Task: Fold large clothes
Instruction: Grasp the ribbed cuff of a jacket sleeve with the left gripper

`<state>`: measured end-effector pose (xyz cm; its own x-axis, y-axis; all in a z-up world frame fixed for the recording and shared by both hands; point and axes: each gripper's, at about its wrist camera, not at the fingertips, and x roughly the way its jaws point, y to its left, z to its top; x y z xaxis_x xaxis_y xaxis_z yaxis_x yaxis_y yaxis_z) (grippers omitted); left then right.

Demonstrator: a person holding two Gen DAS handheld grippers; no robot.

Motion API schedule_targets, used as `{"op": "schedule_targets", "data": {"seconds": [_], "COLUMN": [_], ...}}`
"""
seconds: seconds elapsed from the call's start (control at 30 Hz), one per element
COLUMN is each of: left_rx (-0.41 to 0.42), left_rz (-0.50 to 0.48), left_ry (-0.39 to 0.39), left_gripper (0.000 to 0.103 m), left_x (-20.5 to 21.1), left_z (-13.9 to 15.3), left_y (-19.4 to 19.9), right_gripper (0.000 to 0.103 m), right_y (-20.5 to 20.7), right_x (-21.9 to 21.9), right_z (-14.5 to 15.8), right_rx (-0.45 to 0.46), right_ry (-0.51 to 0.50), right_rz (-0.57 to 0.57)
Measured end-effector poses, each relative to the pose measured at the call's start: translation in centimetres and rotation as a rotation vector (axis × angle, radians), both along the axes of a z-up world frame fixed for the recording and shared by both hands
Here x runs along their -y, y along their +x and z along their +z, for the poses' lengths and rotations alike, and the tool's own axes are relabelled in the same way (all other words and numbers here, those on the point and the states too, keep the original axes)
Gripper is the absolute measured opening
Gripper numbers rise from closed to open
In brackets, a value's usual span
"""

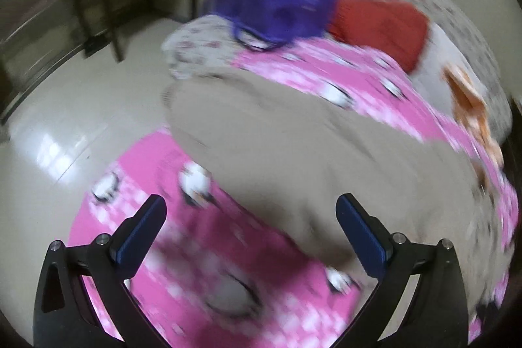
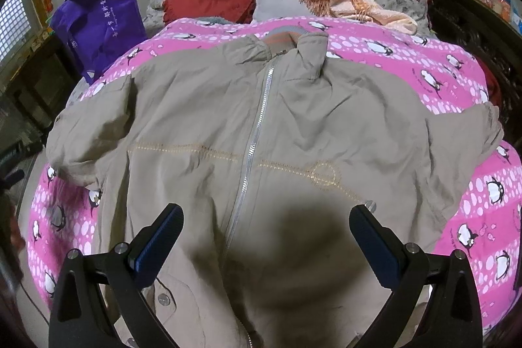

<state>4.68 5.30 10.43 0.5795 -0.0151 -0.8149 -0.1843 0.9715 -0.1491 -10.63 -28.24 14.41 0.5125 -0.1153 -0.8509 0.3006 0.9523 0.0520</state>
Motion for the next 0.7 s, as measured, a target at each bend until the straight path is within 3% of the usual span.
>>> {"op": "schedule_targets", "data": {"seconds": [0.23,0.33,0.5,0.53,0.57,0.63,0.7], "left_rx": [-0.043,-0.016,-0.075,-0.069,-0.063,-0.069,-0.044], "left_rz": [0.153,0.219,0.232,0.225,0.214,0.189,0.178], "left_ry": [-0.011,-0.062,-0.134,-0.164,-0.191,-0.24,-0.214], "left_gripper": [0.103,0.103,0.098,0.082,0.054,0.023,0.007], "left_x": [-6.1,-7.9,-8.8,-8.8,-8.8,-8.8,-8.4], "left_z": [-3.7,-4.8,-7.3,-7.7,-7.8,-7.9,-6.7], "left_y": [5.8,7.1,9.8,10.0,10.2,10.6,10.5], "right_gripper": [0.102,0.102,0.102,0.102,0.102,0.102,0.102], "right_y": [-0.3,-0.4,-0.3,-0.3,-0.2,-0.2,-0.3], "right_x": [0.2,0.4,1.3,1.4,1.6,1.7,1.8], "right_z": [0.1,0.0,-0.5,-0.5,-0.6,-0.6,-0.5], "right_rx": [-0.019,-0.028,-0.046,-0.049,-0.052,-0.054,-0.052], "right_ry": [-0.014,-0.023,-0.021,-0.017,-0.013,-0.013,-0.019], "right_rz": [0.006,0.011,-0.015,-0.02,-0.025,-0.027,-0.025]}}
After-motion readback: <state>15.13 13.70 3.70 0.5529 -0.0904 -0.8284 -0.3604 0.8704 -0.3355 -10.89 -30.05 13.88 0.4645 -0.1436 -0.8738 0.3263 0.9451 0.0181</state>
